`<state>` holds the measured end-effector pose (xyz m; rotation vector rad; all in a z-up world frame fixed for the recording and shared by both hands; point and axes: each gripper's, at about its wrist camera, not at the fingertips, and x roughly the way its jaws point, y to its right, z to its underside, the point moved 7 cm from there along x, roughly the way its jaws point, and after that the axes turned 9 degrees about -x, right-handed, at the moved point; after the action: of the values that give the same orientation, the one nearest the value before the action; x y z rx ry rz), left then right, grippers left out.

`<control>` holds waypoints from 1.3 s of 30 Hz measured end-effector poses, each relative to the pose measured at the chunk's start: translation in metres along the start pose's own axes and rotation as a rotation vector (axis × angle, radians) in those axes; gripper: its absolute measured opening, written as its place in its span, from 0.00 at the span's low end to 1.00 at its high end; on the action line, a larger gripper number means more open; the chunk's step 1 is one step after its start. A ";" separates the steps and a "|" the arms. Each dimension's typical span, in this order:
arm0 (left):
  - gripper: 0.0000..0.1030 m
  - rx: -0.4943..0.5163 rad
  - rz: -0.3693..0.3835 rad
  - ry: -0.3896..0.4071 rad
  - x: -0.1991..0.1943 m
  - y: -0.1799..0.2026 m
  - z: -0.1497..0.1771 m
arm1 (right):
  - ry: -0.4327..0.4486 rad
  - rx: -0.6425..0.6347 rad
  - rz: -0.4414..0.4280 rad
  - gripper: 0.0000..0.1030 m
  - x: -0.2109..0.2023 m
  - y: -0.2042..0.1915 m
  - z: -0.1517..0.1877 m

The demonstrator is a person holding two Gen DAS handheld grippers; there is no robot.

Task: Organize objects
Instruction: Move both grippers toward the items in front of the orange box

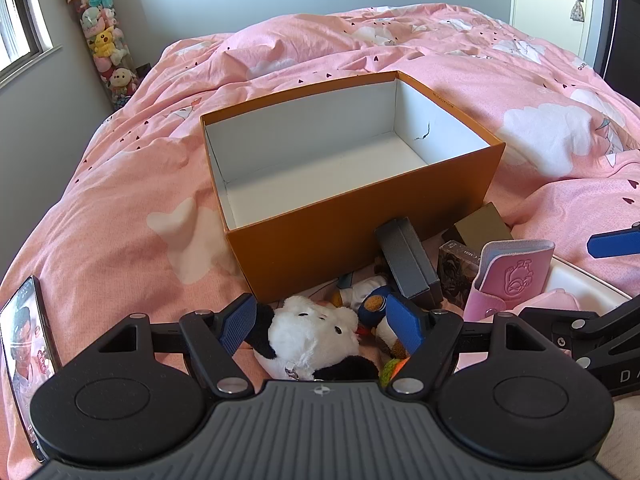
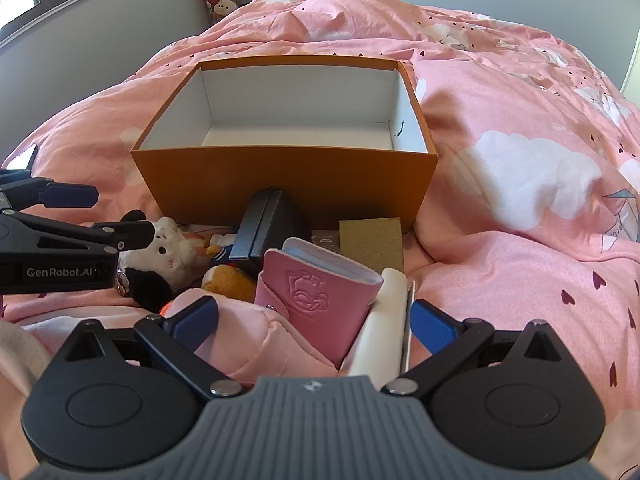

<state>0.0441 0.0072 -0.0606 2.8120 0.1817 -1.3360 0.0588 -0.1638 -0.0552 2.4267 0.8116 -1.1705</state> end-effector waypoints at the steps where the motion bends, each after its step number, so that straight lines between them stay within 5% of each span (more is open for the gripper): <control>1: 0.84 0.000 0.000 -0.001 0.000 0.000 0.000 | 0.000 0.000 0.000 0.99 0.000 0.000 0.000; 20: 0.84 0.013 0.014 -0.002 0.002 0.003 0.004 | -0.003 0.000 -0.004 0.99 0.002 -0.003 0.001; 25: 0.81 0.017 0.097 0.005 -0.003 0.004 0.001 | -0.007 0.003 -0.011 0.99 0.004 -0.004 0.002; 30: 0.73 0.019 0.121 -0.010 -0.004 0.000 0.000 | -0.025 -0.010 -0.033 0.99 0.007 -0.007 -0.001; 32: 0.62 0.016 0.128 -0.026 -0.001 -0.004 -0.001 | -0.026 -0.015 -0.037 0.98 0.007 -0.005 -0.005; 39: 0.42 -0.026 0.193 -0.056 0.008 -0.006 -0.010 | -0.041 -0.043 -0.031 0.76 0.013 0.007 -0.022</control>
<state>0.0558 0.0149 -0.0601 2.6863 -0.0711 -1.3560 0.0829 -0.1538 -0.0519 2.3550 0.8565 -1.1980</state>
